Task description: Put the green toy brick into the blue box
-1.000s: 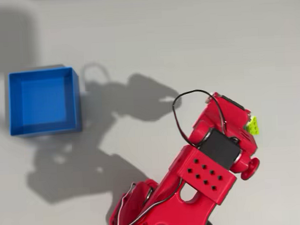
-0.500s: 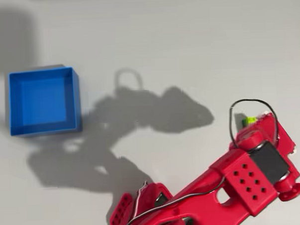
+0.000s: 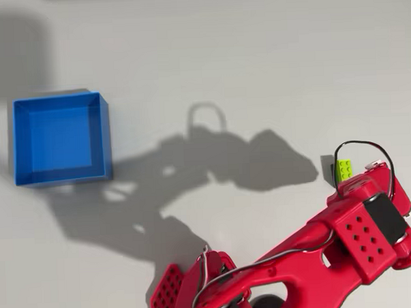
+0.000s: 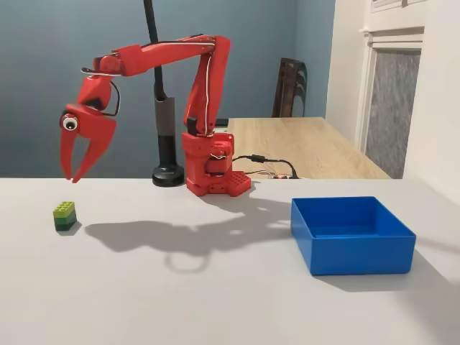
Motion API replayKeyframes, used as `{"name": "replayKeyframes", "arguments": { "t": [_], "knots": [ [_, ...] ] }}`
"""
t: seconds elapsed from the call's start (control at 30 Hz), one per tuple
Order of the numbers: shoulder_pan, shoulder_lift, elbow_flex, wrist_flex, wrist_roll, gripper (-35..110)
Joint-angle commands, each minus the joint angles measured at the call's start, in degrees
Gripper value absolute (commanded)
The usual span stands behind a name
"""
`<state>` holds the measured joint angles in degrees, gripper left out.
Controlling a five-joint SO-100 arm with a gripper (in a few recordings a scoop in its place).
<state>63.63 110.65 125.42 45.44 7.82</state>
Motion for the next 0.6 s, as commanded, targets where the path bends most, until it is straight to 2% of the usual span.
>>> {"name": "replayKeyframes", "arguments": {
  "t": [0.0,0.07,0.57],
  "knots": [
    [0.44,0.0,0.26,-1.67,1.85,17],
    [-0.09,-0.18,0.26,-1.67,2.64,21],
    [-6.86,-0.18,1.58,-1.41,12.66,23]
  ]
}}
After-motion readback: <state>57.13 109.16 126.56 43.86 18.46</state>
